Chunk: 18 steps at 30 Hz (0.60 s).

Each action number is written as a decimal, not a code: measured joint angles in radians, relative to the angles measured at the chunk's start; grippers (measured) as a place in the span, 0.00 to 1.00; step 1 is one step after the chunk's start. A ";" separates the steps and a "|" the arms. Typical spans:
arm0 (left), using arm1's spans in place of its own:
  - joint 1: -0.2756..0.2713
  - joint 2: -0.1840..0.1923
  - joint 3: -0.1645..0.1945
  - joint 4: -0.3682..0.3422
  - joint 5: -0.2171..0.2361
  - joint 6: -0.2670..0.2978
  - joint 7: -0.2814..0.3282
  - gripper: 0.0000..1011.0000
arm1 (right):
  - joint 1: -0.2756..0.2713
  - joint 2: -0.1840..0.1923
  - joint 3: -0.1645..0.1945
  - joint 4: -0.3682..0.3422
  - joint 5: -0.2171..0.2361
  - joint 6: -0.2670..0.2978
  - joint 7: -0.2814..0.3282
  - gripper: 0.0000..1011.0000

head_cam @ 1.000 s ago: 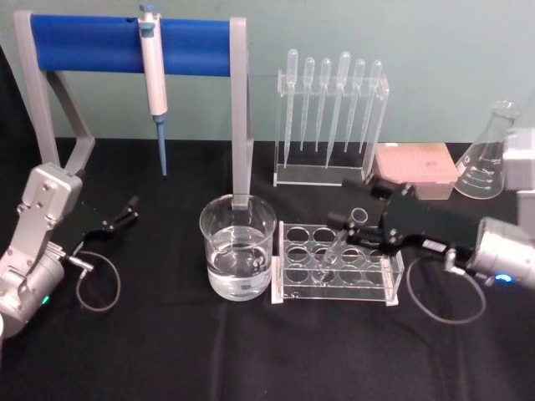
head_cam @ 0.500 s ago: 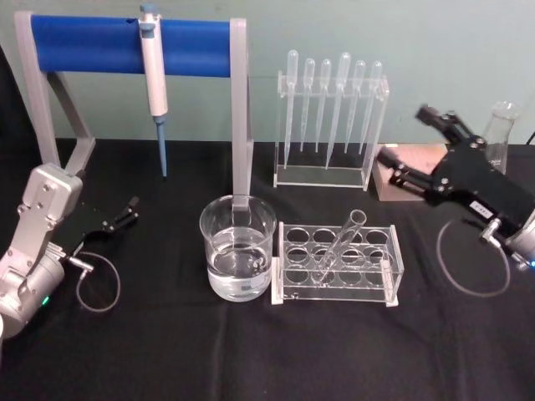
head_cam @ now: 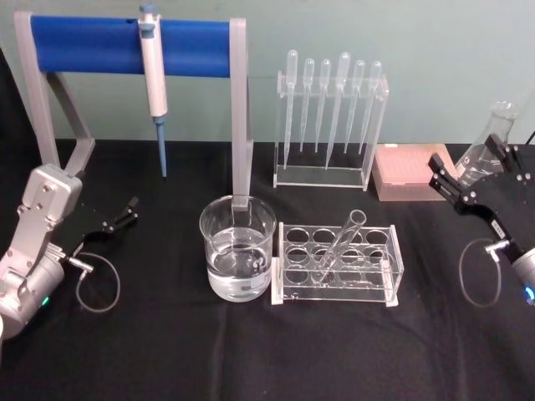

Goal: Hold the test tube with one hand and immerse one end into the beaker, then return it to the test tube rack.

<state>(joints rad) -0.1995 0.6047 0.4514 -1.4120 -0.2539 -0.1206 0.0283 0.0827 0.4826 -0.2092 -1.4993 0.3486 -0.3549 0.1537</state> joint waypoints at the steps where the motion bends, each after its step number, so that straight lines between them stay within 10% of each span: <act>1: 0.000 0.000 0.000 0.000 0.000 0.000 0.000 0.99 | -0.001 -0.006 0.001 0.007 -0.007 0.000 -0.007 0.99; 18: 0.000 0.000 0.000 0.000 0.000 0.000 0.000 0.99 | -0.002 -0.030 0.011 0.044 0.018 0.004 0.038 0.99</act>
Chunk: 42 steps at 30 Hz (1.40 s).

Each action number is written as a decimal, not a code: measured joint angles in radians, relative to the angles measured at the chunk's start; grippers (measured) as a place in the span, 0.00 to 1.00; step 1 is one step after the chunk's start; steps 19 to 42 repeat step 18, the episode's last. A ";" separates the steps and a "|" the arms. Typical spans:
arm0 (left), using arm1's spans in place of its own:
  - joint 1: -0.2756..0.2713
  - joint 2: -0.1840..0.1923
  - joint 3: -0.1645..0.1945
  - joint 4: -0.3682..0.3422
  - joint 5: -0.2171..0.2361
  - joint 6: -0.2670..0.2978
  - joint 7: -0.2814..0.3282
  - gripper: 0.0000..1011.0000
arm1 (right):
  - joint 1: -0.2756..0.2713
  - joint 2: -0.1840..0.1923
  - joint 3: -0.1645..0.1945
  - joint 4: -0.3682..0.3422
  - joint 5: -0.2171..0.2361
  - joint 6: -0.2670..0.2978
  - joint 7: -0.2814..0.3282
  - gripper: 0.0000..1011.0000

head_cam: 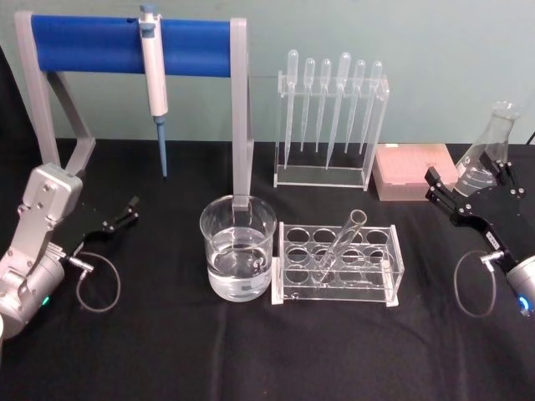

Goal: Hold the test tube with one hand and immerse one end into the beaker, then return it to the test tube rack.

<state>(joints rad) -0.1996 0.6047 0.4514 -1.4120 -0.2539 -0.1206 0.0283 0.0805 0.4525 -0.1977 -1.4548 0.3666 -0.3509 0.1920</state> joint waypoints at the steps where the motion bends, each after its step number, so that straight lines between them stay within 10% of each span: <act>1: 0.000 0.000 0.000 0.000 0.000 0.000 0.000 0.99 | 0.000 0.000 -0.001 0.000 -0.001 0.000 -0.001 0.99; 42: 0.000 0.000 0.000 0.000 0.000 0.000 0.000 0.99 | 0.002 -0.001 -0.003 0.000 -0.008 0.001 -0.010 0.99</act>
